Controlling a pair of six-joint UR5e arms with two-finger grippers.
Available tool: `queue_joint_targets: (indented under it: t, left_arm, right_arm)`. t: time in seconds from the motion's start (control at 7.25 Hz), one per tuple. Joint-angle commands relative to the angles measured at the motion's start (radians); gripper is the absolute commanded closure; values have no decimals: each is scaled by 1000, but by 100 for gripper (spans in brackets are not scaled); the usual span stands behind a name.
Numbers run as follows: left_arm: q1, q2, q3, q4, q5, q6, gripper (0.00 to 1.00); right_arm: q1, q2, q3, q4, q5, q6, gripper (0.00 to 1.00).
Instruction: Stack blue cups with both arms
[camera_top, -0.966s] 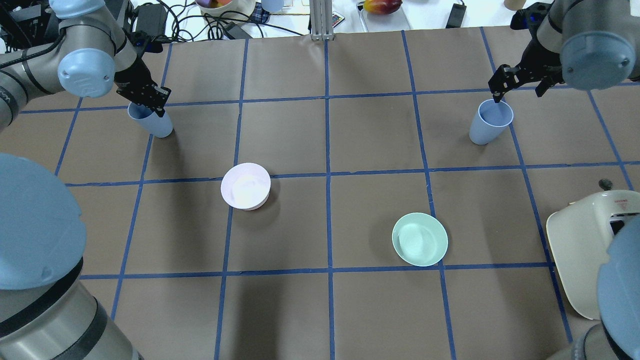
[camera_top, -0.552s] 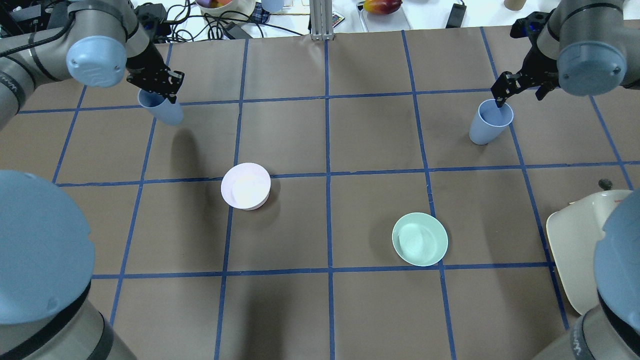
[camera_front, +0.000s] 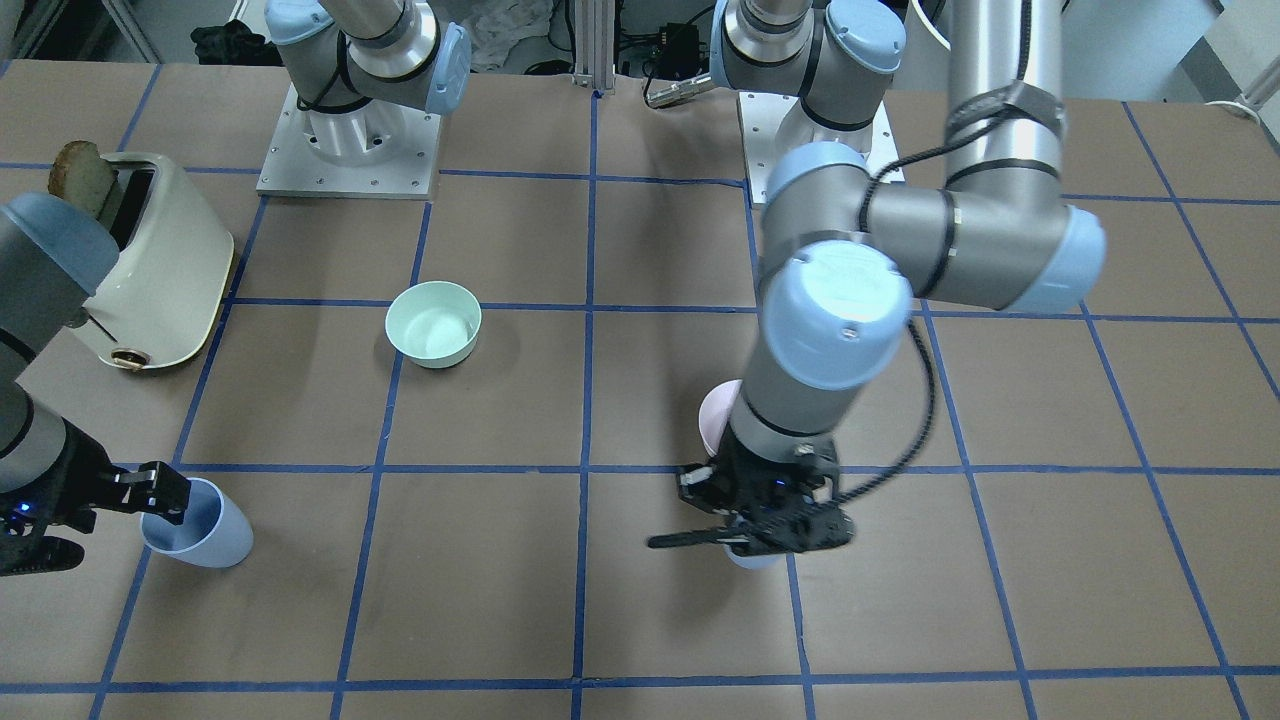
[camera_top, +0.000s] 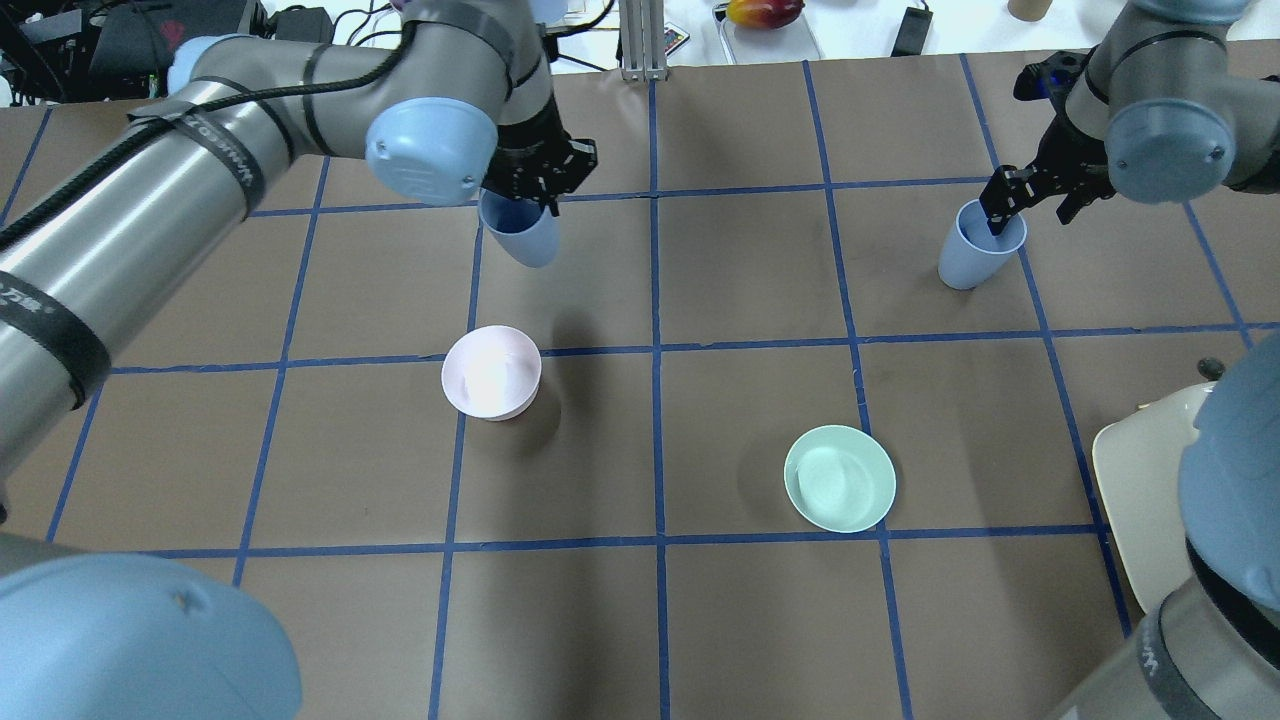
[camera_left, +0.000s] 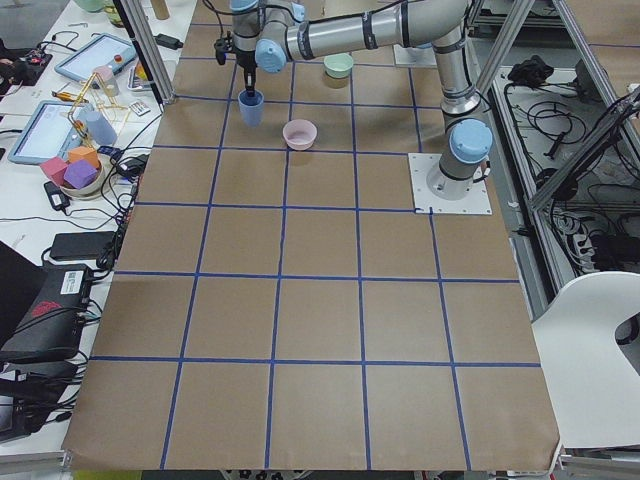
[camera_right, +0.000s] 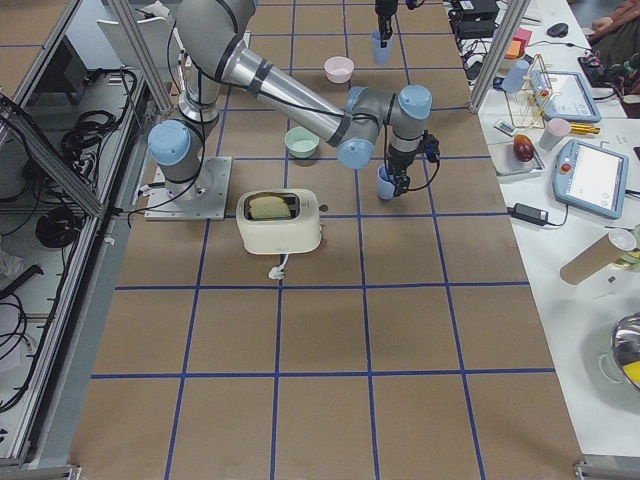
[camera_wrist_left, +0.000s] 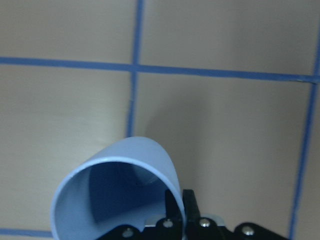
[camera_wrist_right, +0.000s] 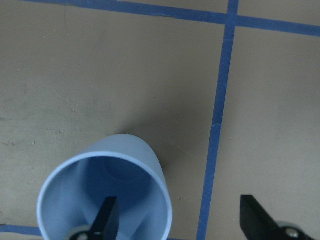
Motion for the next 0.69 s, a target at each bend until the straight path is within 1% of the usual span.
queue_joint_targets:
  t: [0.0, 0.14, 0.28, 0.41, 0.55]
  left_arm:
    - [-162, 6, -46, -4, 4, -164, 100]
    - [-191, 28, -108, -2, -3, -172, 100]
    - [-205, 52, -184, 5, -16, -218, 100]
    - [-208, 69, -240, 16, -20, -273, 100]
    - [-216, 72, -254, 22, -37, -275, 100]
  right_arm:
    - [-2, 3, -1, 4, -6, 1, 73]
    - [-2, 3, 0, 7, -6, 1, 100]
    - [-2, 0, -9, 52, -4, 1, 100]
    - [-3, -3, -12, 67, -7, 1, 100]
    - [-3, -8, -16, 86, -7, 1, 100]
